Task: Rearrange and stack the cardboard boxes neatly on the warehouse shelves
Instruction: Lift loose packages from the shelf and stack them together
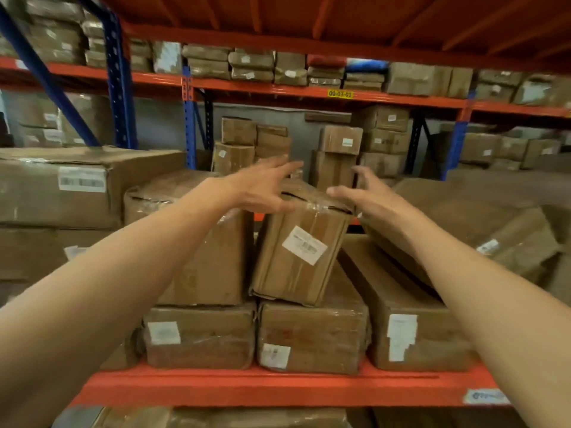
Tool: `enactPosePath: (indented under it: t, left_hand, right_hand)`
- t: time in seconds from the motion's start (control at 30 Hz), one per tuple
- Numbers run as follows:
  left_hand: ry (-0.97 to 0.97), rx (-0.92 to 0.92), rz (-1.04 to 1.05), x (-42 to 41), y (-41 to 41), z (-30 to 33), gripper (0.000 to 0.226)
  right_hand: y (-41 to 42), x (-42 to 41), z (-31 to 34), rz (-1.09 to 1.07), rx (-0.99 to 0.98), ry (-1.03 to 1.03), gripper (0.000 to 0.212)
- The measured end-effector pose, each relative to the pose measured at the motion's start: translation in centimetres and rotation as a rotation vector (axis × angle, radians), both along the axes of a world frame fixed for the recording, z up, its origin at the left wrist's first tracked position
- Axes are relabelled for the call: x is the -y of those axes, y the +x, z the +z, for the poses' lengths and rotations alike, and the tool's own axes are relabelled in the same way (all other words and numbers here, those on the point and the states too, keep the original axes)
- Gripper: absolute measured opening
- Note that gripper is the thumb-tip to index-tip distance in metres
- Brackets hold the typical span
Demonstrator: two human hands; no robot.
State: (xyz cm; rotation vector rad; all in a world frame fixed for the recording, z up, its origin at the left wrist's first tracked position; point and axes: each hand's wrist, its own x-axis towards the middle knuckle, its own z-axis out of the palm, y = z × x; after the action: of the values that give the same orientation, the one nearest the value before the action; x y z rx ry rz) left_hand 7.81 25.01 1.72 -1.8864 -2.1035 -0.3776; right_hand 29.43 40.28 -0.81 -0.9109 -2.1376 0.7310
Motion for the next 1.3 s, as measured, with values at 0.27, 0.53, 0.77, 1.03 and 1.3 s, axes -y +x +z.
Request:
enactPosePath:
  t: [0.27, 0.53, 0.77, 1.03, 1.3]
  left_hand:
    - [-0.096, 0.170, 0.165, -2.4, 2.0, -2.2, 0.114]
    - [0.069, 0.208, 0.310, 1.9, 0.9, -2.8, 0.079]
    - [-0.082, -0.112, 0.516, 2.0, 4.0, -1.1, 0.058]
    - [-0.146, -0.207, 0.535, 1.8, 6.2, -1.9, 0.073]
    - [-0.188, -0.266, 0.584, 1.1, 8.6, -1.8, 0.064]
  right_hand:
    - [-2.0, -1.4, -7.7, 0.350, -0.159, -0.217, 0.097]
    - [-4.9, 0.6, -6.9, 0.368, -0.108, 0.006, 0.088]
    - [-4.0, 1.9, -6.6, 0.338, 0.013, 0.022, 0.101]
    - [0.1, 1.2, -5.8, 0.212, 0.059, -0.039, 0.059]
    - [2.2, 2.1, -5.8, 0.236, 0.097, -0.019, 0.054]
